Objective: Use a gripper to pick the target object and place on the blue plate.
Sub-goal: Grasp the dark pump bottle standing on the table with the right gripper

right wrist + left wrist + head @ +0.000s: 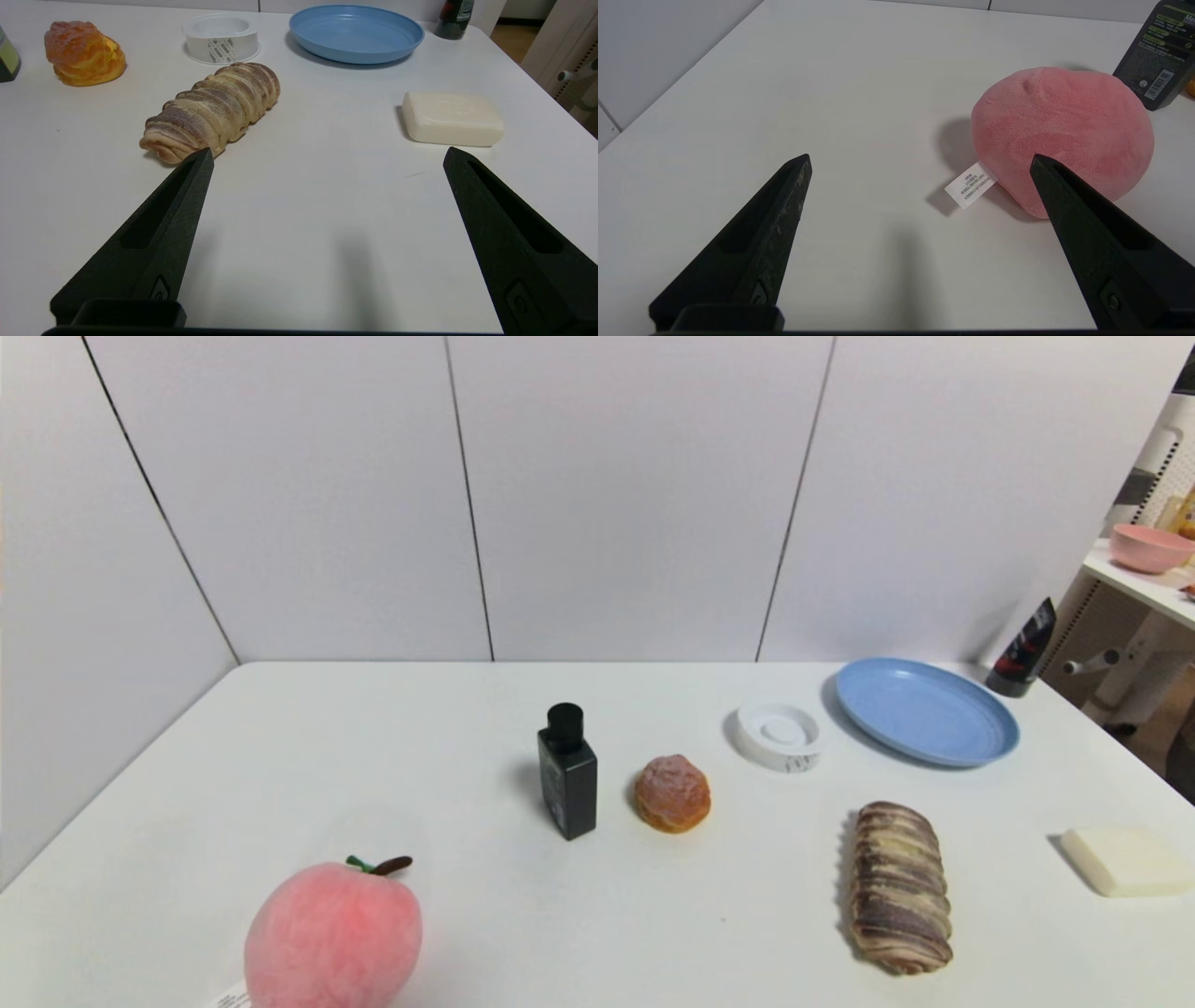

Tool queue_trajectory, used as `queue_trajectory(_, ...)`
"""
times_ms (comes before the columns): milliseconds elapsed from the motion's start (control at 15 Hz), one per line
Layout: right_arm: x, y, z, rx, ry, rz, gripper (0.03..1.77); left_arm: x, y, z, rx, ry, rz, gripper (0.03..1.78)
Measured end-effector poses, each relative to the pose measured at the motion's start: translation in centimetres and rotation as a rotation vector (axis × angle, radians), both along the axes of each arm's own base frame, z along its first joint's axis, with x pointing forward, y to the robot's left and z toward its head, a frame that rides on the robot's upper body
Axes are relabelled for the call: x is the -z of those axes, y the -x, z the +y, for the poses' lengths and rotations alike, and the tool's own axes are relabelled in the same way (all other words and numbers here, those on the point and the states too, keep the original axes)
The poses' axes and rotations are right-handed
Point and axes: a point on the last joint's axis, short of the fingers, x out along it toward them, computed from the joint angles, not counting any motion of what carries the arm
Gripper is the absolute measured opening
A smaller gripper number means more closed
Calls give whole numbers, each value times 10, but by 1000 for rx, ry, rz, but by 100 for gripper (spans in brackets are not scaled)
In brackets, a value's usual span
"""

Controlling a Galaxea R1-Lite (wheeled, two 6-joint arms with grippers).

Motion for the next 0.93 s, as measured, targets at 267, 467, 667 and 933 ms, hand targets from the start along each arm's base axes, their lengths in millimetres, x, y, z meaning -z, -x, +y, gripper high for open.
queue_trajectory(267, -13, -2, 0, -3, 5, -12, 170, 0, 0, 0, 0, 0, 0, 169)
queue_trajectory(467, -49, -12, 0, -22, 15, -20, 170, 0, 0, 0, 0, 0, 0, 169)
queue_trajectory(667, -100, -36, 1, -76, 40, -21, 170, 0, 0, 0, 0, 0, 0, 169)
queue_trajectory(933, -168, -78, 13, -247, 96, 12, 170, 0, 0, 0, 0, 0, 0, 169)
